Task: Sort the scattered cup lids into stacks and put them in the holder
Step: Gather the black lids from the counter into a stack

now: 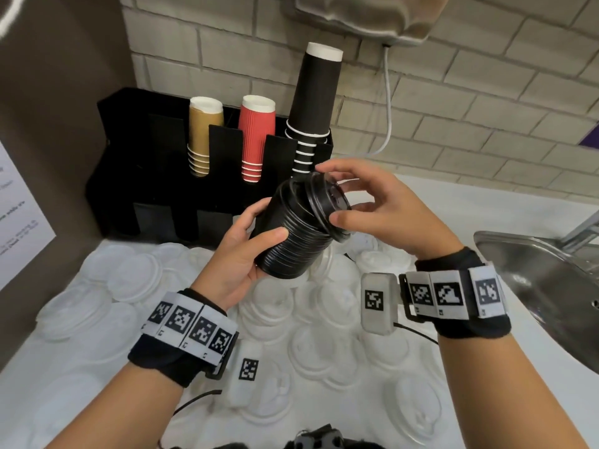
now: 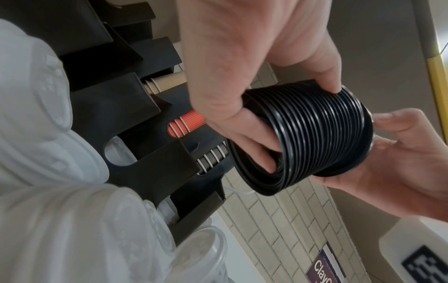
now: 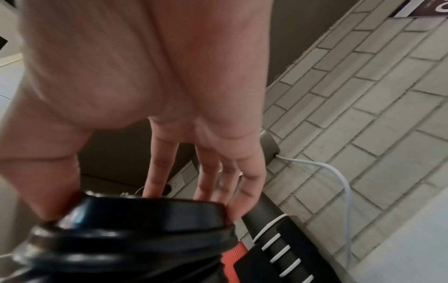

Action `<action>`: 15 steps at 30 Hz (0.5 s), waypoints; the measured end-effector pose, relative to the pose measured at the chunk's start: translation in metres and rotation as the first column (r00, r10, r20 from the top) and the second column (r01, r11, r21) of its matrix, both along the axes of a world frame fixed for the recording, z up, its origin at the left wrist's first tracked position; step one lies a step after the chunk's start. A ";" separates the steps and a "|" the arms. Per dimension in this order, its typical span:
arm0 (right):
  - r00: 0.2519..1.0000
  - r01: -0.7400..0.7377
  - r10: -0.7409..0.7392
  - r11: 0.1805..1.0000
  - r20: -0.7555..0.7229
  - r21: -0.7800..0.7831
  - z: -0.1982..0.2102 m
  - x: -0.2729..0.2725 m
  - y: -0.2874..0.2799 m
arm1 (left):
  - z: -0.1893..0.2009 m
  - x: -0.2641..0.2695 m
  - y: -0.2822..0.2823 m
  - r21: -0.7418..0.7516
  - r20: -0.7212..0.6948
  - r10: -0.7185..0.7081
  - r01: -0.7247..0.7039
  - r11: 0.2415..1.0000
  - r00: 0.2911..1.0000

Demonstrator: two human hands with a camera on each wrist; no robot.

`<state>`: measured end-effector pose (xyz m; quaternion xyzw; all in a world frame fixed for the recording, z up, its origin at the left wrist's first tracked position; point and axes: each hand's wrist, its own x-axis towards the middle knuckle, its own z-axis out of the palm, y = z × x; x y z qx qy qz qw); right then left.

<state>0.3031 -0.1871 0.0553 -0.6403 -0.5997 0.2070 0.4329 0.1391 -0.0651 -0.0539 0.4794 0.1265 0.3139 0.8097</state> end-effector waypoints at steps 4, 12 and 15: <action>0.998 -0.013 0.015 0.999 0.053 -0.038 0.002 -0.005 0.004 | -0.002 -0.003 0.003 0.026 -0.017 -0.011 0.011 1.000 1.000; 0.982 -0.026 0.046 0.994 0.182 -0.111 0.011 -0.004 0.011 | -0.001 -0.003 0.000 0.083 -0.018 -0.046 0.047 0.995 0.999; 0.971 -0.030 0.057 0.992 0.230 -0.119 0.014 -0.006 0.012 | -0.002 -0.002 0.000 0.078 -0.016 -0.047 0.048 0.996 0.999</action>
